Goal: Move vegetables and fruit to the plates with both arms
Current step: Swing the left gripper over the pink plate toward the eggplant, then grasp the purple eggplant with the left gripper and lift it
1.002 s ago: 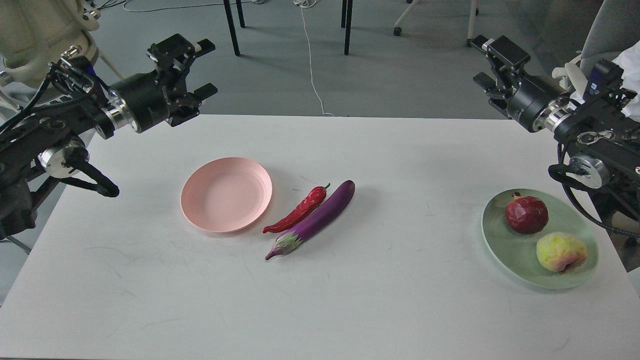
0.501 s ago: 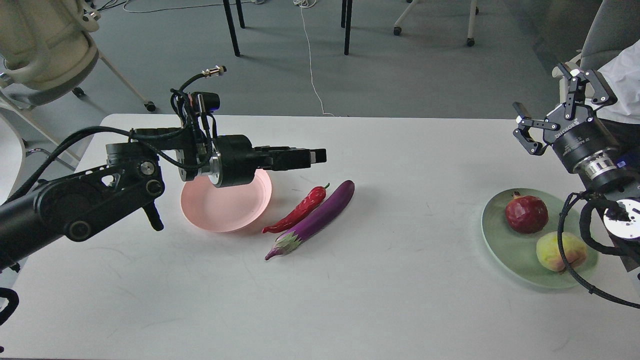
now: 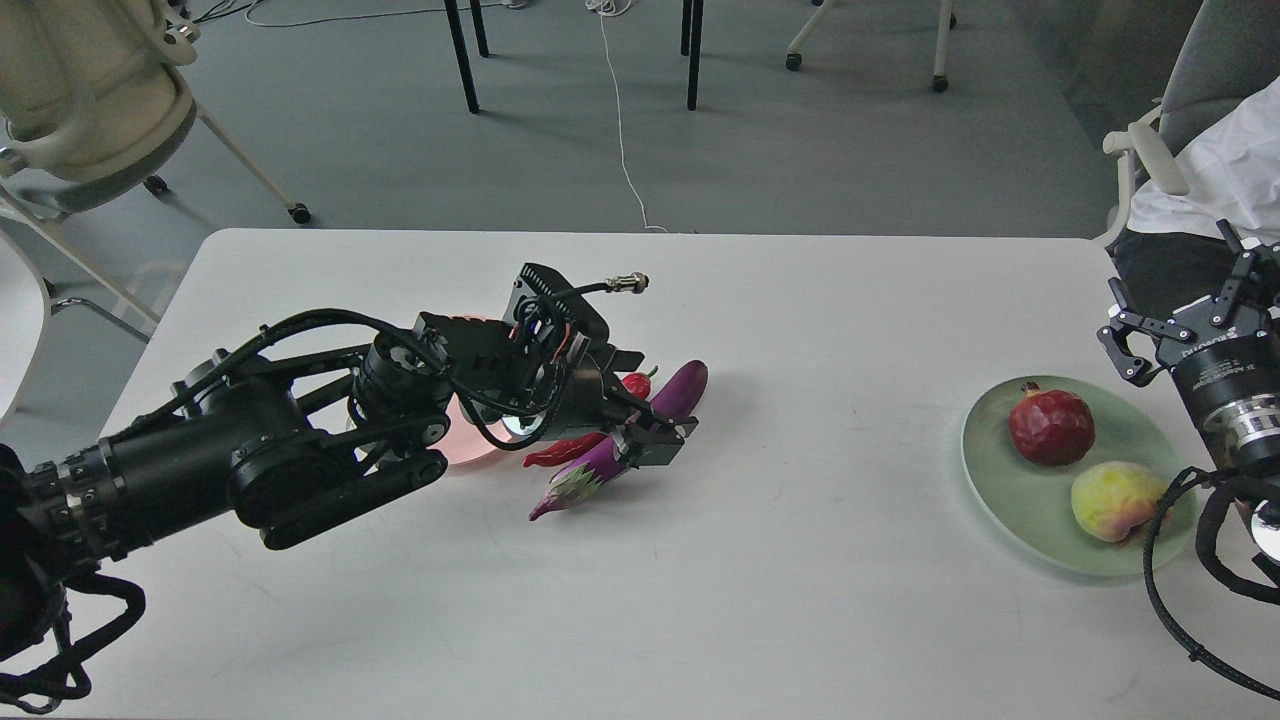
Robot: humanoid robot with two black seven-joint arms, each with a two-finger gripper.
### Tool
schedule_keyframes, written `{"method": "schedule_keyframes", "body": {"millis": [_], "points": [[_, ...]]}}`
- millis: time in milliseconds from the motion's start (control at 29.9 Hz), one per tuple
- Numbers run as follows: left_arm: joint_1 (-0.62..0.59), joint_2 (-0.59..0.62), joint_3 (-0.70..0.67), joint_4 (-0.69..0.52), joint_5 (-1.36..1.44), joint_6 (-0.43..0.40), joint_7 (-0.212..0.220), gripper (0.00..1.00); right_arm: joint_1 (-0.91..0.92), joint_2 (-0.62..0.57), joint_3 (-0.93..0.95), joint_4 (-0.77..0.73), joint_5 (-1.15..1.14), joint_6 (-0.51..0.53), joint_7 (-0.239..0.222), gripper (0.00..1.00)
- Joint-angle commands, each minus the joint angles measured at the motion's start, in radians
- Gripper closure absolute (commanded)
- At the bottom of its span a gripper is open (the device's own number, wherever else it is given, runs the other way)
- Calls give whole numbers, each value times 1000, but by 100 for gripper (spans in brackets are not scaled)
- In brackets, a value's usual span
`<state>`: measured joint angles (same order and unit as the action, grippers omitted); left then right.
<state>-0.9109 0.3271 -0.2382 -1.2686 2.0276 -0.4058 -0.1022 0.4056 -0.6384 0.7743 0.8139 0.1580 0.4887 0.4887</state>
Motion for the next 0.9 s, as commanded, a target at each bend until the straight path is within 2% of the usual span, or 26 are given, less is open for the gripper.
{"method": "schedule_keyframes", "body": {"millis": [0,67,334,568,668,868], "points": [[1,-23,43,52,22,-1,6,15,-1,2,13,1,-2,0,0,1],[0,-31,69,83,32,1,9,23,-1,5,13,1,0,0,0,1],[6,-37,100,97,59,-1,13,37,-1,19,26,1,0,0,0,1],[7,-51,102,115,57,-1,13,60,-1,19,28,-1,-2,0,0,1],[7,-59,102,118,57,-1,13,63,-1,19,28,1,0,0,0,1],[7,-59,100,117,57,-7,10,78,1,19,36,1,-2,0,0,1]]}}
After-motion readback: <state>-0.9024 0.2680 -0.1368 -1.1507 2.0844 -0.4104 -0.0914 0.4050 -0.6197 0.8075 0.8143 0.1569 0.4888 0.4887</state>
